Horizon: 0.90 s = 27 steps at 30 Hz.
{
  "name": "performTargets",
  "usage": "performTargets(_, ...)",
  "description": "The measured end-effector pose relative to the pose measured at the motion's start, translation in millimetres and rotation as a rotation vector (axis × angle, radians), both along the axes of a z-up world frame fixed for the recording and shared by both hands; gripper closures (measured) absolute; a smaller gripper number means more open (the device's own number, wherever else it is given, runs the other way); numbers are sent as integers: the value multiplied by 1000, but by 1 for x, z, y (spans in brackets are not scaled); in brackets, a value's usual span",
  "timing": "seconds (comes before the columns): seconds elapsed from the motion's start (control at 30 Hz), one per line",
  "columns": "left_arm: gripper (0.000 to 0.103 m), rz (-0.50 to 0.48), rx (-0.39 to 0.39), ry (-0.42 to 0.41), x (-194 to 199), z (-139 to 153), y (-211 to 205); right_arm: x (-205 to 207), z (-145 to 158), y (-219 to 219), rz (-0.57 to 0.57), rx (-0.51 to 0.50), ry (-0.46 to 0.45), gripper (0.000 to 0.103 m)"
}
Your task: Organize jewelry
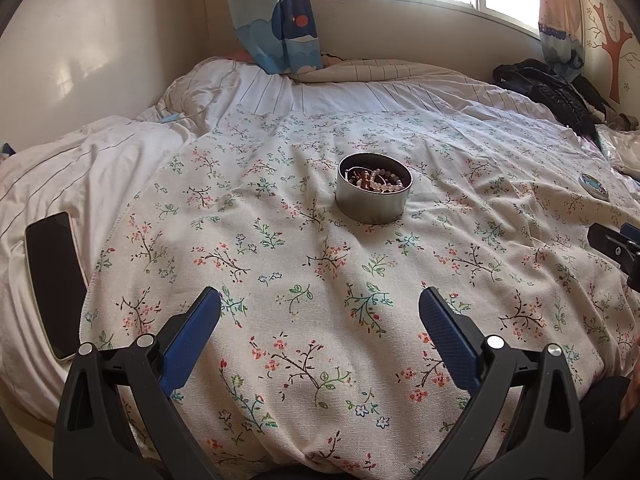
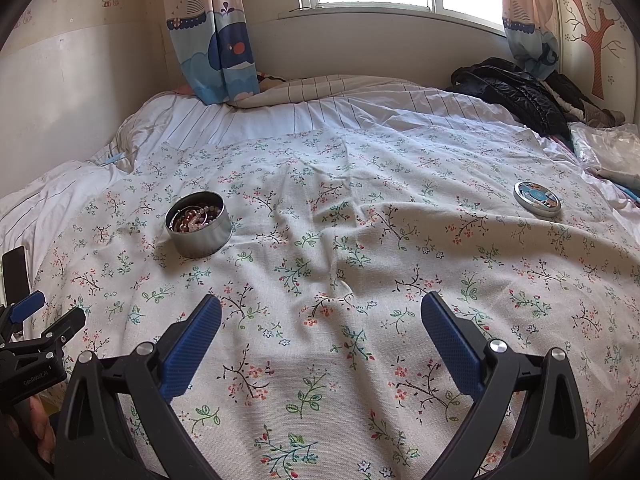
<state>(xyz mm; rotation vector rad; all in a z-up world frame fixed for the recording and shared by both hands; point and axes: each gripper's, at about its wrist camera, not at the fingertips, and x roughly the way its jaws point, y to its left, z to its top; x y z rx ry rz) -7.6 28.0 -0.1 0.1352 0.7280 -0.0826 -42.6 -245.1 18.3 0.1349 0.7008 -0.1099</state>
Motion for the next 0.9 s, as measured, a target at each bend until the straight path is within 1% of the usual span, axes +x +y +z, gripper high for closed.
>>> performTargets(0.07, 8, -4, 14, 7, 1, -1, -2, 0, 0, 0, 0, 0, 0, 7)
performTargets(0.13, 8, 9, 24, -6, -1, 0, -2, 0, 0, 0, 0, 0, 0, 7)
performTargets(0.17, 8, 13, 16, -17, -2, 2, -1, 0, 0, 0, 0, 0, 0, 7)
performTargets(0.27, 8, 1, -42, -35, -5, 6, 8, 0, 0, 0, 0, -1, 0, 7)
performTargets(0.33, 8, 3, -53, -65, -9, 10, 10, 0, 0, 0, 0, 0, 1, 7)
performTargets(0.4, 8, -1, -46, -84, -12, 12, 8, 0, 0, -1, -1, 1, 2, 7)
performTargets(0.47, 8, -1, -31, -66, -9, 10, 5, -1, -1, -1, -1, 0, 1, 7)
performTargets(0.57, 8, -6, -21, -2, 1, 4, 3, -1, -2, -2, -2, -1, 5, 7)
performTargets(0.7, 8, -12, -32, -12, -3, 4, 3, 0, -2, -2, -2, -2, 4, 7)
performTargets(0.9, 8, -5, -42, -6, -1, 3, 5, -1, -1, -2, -3, -2, 4, 7)
